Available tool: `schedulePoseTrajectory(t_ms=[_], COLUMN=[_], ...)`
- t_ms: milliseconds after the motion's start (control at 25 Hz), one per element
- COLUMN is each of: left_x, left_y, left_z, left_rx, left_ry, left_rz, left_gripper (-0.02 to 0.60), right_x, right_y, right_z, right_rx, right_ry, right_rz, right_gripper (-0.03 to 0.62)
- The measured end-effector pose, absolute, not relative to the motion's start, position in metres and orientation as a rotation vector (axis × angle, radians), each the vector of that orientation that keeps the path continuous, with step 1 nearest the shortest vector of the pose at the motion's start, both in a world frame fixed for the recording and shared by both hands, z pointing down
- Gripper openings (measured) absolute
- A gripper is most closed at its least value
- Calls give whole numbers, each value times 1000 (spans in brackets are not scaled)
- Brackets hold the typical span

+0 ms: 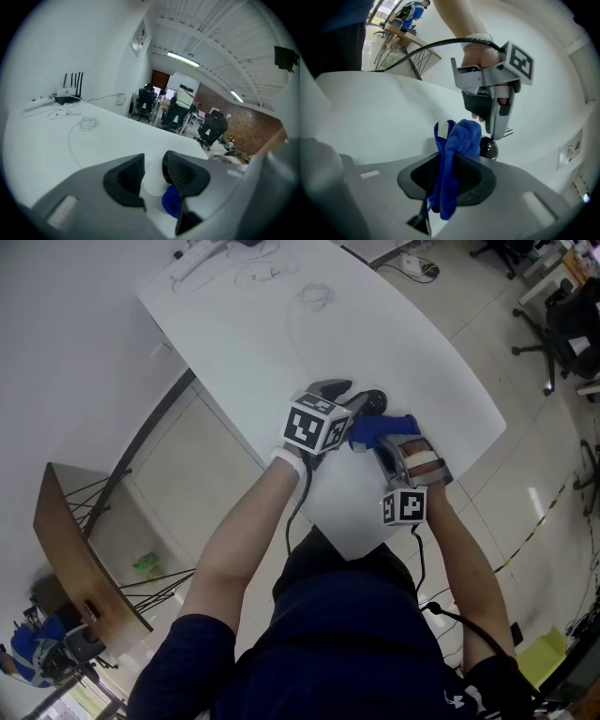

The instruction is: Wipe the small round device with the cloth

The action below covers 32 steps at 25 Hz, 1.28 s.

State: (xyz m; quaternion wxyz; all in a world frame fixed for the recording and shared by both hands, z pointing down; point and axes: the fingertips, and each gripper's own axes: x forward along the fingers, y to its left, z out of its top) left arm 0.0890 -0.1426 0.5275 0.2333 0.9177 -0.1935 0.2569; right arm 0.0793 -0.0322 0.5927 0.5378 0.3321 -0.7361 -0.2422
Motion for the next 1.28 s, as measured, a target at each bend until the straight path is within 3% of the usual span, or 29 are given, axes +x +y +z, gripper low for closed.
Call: schedulePoseTrajectory(t_ms=[240, 440, 600, 760, 960, 1280], left_x=[90, 73, 50, 21, -10, -49], left_y=[-142, -155, -163, -163, -158, -125], left_z=[527, 496, 472, 467, 473, 502], left_rx=[2523, 2505, 2463, 2442, 2405, 2318], left_ry=[-567, -668, -740, -807, -870, -865], left_rz=[749, 567, 413, 354, 332, 344], left_gripper=[153, 153, 152, 152, 149, 143], right_x=[70, 73, 124, 150, 87, 40], right_y=[-29, -41, -53, -76, -90, -81], right_z=[607, 534, 473, 445, 463, 549], right_rx=[741, 1113, 1583, 1724, 1429, 1238], right_ry=[-1794, -2149, -2312, -2028, -1864, -1791], right_rz=[-329, 78, 425, 227, 14, 43], right_gripper=[98, 98, 98, 98, 98, 98])
